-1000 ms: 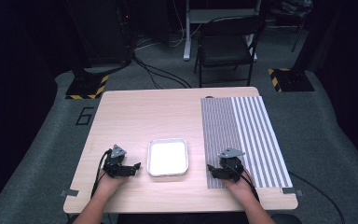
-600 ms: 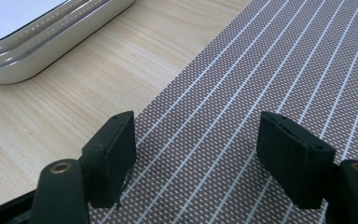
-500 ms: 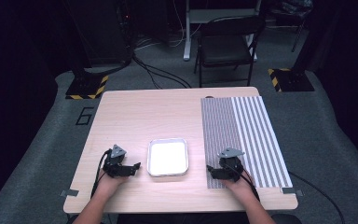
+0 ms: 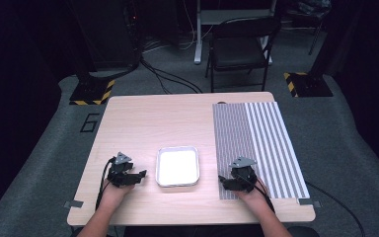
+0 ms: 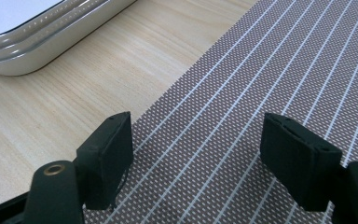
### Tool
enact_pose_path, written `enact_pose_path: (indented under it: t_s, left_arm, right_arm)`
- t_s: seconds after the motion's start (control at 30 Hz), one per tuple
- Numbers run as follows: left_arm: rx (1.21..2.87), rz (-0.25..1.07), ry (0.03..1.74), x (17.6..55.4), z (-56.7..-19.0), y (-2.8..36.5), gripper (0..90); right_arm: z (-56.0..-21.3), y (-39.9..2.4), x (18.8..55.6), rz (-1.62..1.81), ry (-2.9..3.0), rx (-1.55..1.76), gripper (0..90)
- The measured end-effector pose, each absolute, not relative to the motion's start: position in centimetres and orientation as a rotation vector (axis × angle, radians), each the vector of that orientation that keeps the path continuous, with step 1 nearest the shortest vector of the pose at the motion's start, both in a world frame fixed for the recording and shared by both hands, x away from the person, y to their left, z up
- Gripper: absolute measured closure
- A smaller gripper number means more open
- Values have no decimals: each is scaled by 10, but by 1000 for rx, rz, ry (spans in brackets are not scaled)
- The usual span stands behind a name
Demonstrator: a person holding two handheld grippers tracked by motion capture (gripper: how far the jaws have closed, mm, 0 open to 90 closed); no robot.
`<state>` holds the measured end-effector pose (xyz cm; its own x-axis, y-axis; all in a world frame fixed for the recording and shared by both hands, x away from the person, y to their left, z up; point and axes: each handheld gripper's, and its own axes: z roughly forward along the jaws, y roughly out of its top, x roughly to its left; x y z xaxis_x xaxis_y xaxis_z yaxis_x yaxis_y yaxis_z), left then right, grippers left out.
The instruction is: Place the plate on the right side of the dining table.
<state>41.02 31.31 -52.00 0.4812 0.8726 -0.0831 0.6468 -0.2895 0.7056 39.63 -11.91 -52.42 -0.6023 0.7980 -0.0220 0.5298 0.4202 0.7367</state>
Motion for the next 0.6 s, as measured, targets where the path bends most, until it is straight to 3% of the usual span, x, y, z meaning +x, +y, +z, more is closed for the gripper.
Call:
enact_pose_path:
  t_s: [0.27,0.5,0.6]
  left_arm:
    - [1983,354,1281,408,-513,316,350]
    - [1944,323,1294,405,-508,312,358]
    - [1940,336,1286,404,-506,310,365]
  right_arm:
    - [-518,-116,391,999,2298,1191,272]
    - [-514,-113,387,1002,2315,1219,190]
    - [-511,-112,386,1000,2318,1188,194]
